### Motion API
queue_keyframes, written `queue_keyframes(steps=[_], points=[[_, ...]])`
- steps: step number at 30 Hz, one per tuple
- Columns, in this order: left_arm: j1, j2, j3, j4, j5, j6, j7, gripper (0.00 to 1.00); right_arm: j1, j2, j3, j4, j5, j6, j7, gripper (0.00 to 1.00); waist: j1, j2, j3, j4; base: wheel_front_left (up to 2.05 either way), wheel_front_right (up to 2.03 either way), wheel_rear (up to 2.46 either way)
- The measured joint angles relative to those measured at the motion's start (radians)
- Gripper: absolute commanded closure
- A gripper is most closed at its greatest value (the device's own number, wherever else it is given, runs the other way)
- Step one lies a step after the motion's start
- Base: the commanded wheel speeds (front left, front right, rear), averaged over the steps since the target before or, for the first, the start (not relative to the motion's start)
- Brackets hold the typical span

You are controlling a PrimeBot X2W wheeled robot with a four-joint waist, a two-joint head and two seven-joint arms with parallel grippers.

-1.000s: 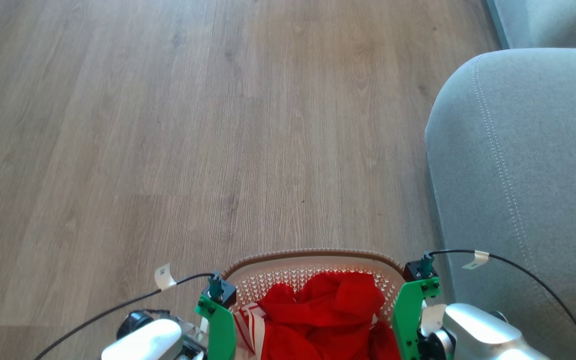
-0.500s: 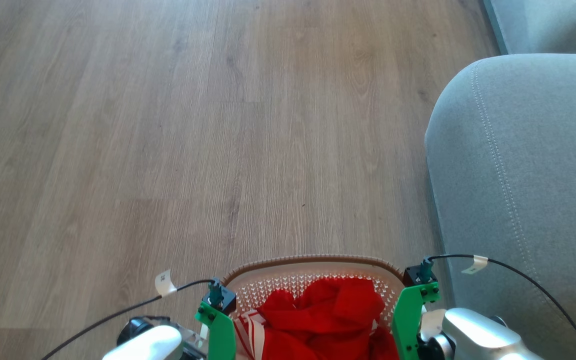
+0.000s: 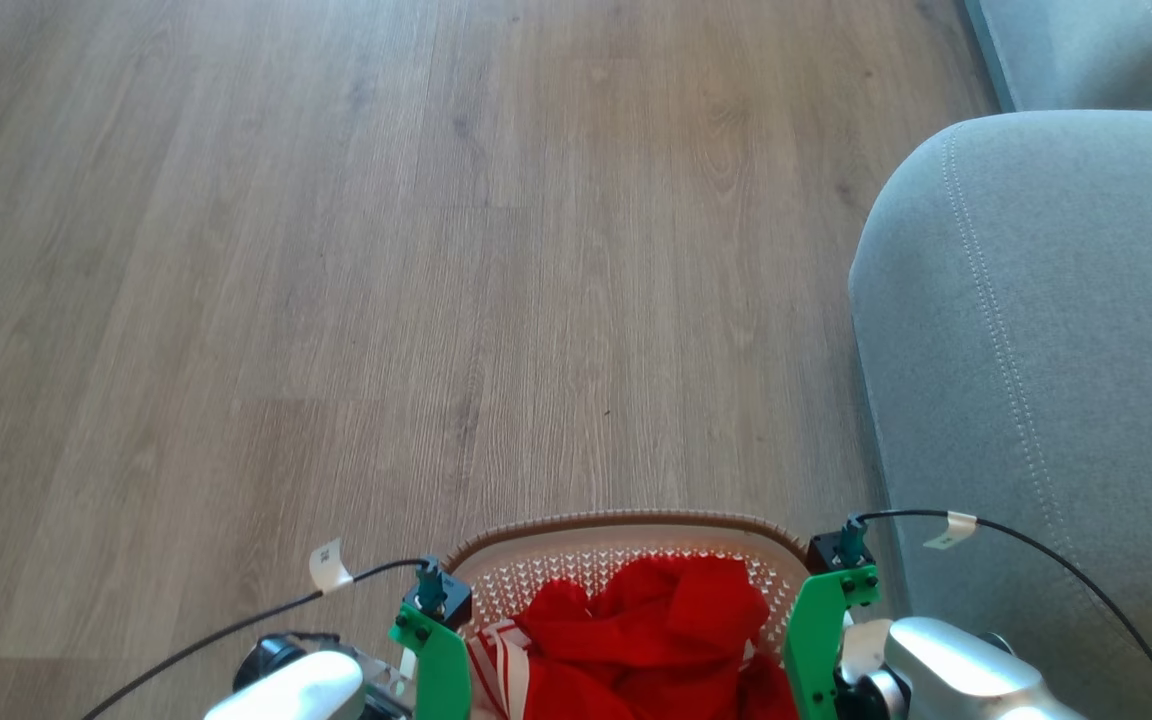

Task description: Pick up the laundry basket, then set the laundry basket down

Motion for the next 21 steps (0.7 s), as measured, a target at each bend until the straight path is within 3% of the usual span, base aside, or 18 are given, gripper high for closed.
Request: queue_keyframes(steps=[21], points=[[0.001,0.000,-0.002,0.004,0.000,0.000,-0.006,1.00,0.000,0.000,0.013,0.002,0.009,0.000,-0.005,1.00,0.0000,0.0000,-0.009,-0.001,0.00,0.00,0.00]])
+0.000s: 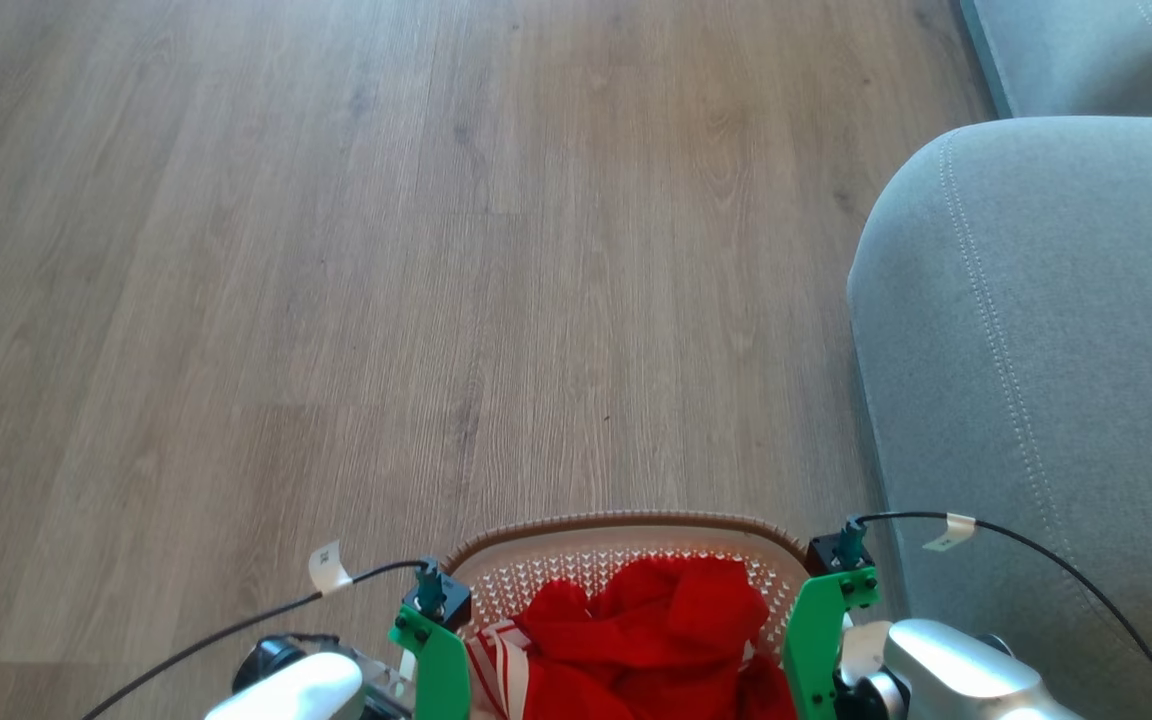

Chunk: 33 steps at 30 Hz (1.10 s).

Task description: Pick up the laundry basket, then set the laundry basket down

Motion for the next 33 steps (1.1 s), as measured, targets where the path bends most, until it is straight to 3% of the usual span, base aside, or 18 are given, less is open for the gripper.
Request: queue_keyframes(steps=[33], points=[[0.002,-0.006,-0.002,0.013,-0.002,0.000,-0.001,1.00,0.000,0.000,0.017,0.004,0.018,0.000,0.000,1.00,0.0000,0.0000,-0.009,-0.005,0.00,0.00,0.00]])
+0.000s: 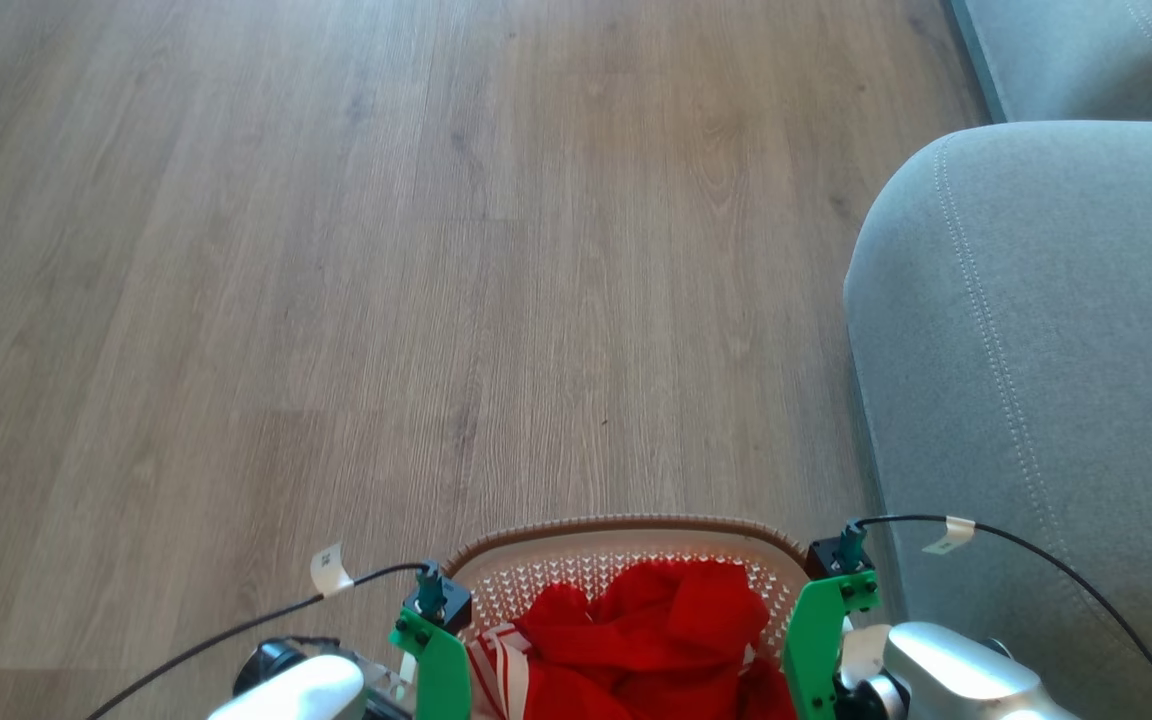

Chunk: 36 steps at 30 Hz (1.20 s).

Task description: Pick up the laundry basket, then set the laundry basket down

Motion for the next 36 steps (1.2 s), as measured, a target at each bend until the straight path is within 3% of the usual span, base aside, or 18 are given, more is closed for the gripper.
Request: queue_keyframes(steps=[16,25,36], points=[[-0.018,-0.039,0.000,0.058,0.027,0.000,-0.072,1.00,-0.014,-0.013,0.001,0.000,-0.011,-0.001,-0.078,1.00,0.0000,0.0000,0.101,-0.003,0.00,0.00,0.00],[-0.138,-0.109,0.002,0.146,0.048,0.000,-0.142,1.00,-0.113,-0.050,-0.015,0.001,-0.031,-0.001,-0.150,1.00,0.0001,0.0000,0.243,0.003,0.00,0.00,0.00],[-0.319,-0.192,0.005,0.301,0.084,0.000,-0.267,1.00,-0.260,-0.070,-0.044,0.017,-0.073,-0.001,-0.257,1.00,0.0003,0.0000,0.500,0.010,0.00,0.00,0.00]])
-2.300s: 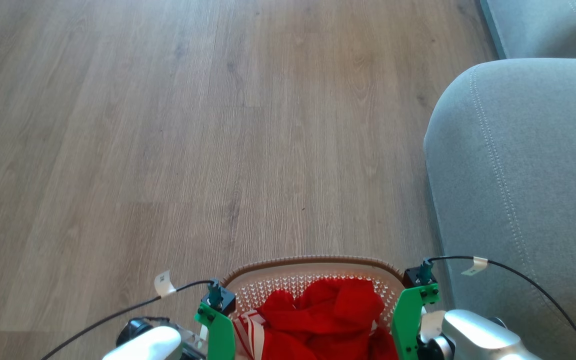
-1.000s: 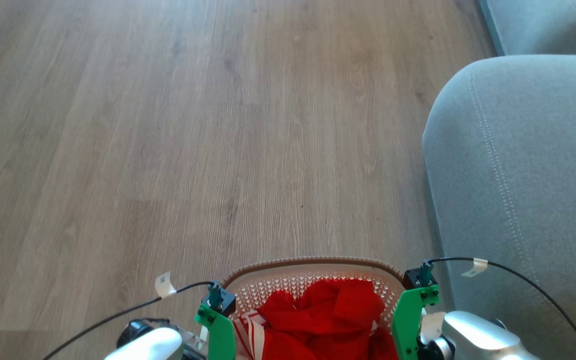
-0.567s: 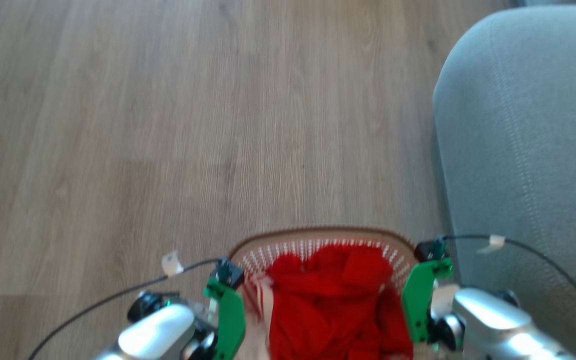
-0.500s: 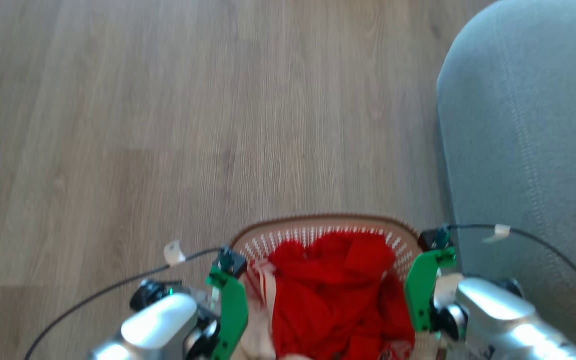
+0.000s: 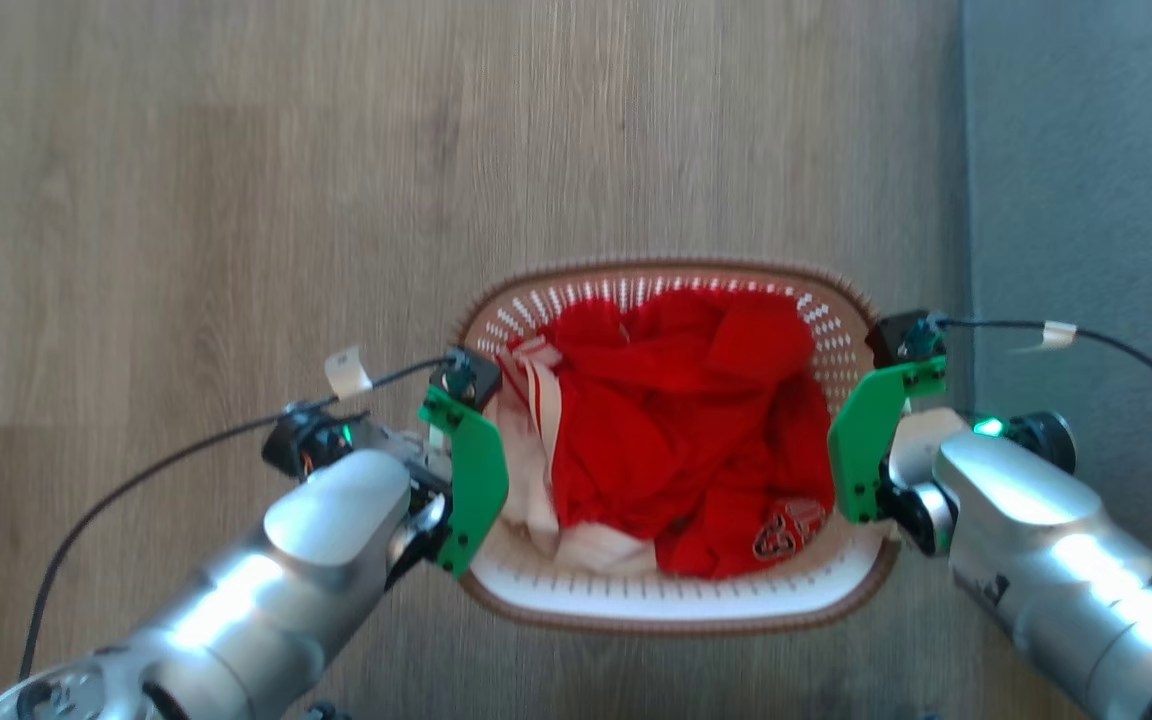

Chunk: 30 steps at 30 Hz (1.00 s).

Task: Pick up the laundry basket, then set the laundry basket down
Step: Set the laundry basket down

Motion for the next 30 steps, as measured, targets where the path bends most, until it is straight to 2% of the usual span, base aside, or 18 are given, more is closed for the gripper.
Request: queue_keyframes(steps=[8,16,30], points=[[-0.097,-0.028,0.001,0.086,0.010,-0.004,-0.085,1.00,-0.074,0.008,-0.016,0.026,-0.012,0.000,-0.062,1.00,0.0000,0.0001,0.156,-0.003,0.00,0.00,0.00],[-0.166,-0.028,0.001,0.102,0.010,-0.004,-0.104,1.00,-0.140,0.033,-0.022,0.071,-0.025,0.000,-0.103,1.00,-0.0001,0.0001,0.284,-0.020,0.00,0.00,0.00],[-0.226,-0.030,0.002,0.103,-0.002,-0.004,-0.129,1.00,-0.214,0.048,-0.016,0.147,-0.050,0.000,-0.190,1.00,-0.0003,0.0001,0.391,-0.004,0.00,0.00,0.00]])
